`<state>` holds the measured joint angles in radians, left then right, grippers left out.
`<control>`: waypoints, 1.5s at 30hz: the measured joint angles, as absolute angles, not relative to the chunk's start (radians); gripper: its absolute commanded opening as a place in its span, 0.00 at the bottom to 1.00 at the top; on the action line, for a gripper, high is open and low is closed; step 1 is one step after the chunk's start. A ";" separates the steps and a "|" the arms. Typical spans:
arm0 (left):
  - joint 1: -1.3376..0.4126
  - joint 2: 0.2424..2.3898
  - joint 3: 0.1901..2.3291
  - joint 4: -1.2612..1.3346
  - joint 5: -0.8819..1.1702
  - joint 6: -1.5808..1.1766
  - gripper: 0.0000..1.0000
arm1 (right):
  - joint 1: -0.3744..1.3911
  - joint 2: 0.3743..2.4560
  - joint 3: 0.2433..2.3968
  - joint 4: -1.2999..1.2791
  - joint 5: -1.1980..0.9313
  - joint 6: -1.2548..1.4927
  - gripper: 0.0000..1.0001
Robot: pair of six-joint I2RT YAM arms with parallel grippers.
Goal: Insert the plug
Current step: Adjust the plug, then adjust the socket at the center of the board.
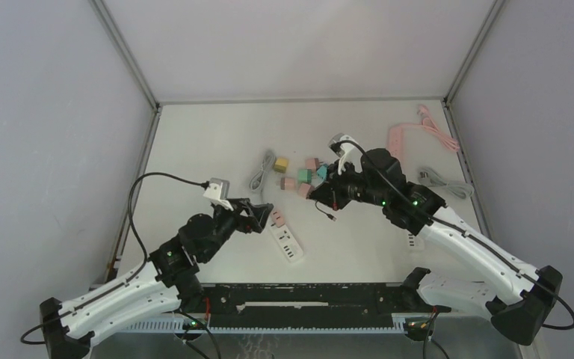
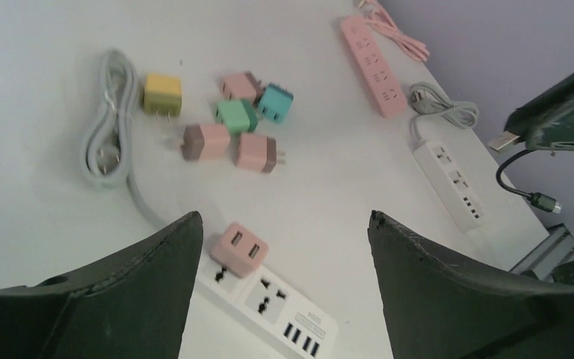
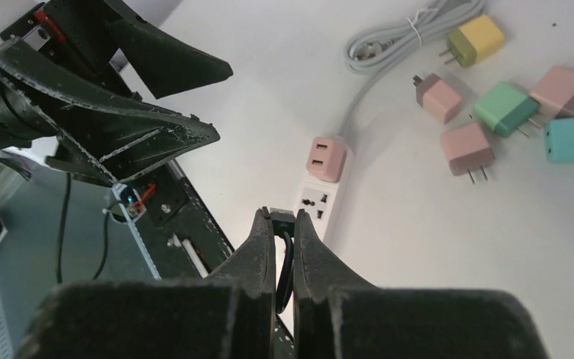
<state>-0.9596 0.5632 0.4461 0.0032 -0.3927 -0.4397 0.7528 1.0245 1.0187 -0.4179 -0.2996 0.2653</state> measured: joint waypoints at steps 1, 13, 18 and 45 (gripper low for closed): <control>-0.960 0.556 0.431 -0.011 -0.398 -0.483 0.84 | 0.762 1.027 1.019 -0.428 -0.285 0.261 0.00; -0.937 0.548 0.263 -0.062 -0.400 -0.910 0.75 | 0.890 1.079 1.019 -0.486 -0.125 0.224 0.00; -0.899 0.592 0.204 0.002 -0.354 -1.031 0.70 | 0.907 1.081 1.019 -0.484 -0.082 0.222 0.00; -0.844 1.173 0.109 0.494 -0.090 -1.348 0.41 | 0.939 1.092 1.018 -0.484 -0.013 0.188 0.00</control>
<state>-0.8436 1.1732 0.1089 0.4938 -0.0898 -1.3479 0.9390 1.0924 1.0183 -0.4843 -0.0132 0.1879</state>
